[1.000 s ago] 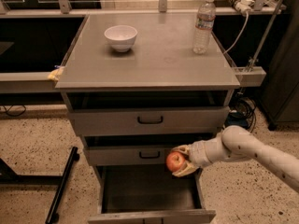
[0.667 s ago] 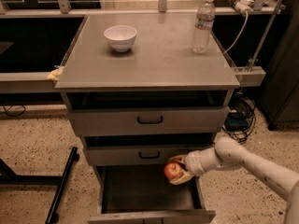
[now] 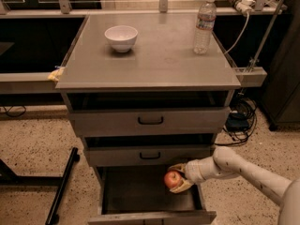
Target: Place apple into bottom drawer
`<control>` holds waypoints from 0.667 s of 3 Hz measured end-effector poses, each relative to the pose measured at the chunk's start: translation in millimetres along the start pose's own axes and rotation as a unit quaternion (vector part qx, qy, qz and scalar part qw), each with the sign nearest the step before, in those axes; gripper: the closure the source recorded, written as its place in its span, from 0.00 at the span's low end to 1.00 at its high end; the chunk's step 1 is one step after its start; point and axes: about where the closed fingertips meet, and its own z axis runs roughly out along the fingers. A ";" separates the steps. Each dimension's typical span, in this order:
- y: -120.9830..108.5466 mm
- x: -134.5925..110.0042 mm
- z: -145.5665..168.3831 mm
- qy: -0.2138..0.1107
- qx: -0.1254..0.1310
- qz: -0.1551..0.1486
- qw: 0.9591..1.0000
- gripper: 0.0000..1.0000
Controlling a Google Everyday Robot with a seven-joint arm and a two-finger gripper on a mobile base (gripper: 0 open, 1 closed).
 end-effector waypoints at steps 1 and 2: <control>-0.2 45.6 15.9 -0.002 -0.001 -0.024 1.000 1.00; 7.7 104.0 53.6 -0.018 -0.006 -0.026 0.999 1.00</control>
Offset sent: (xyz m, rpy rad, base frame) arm 0.0373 -0.0526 -0.1987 0.0517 -0.0620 0.0230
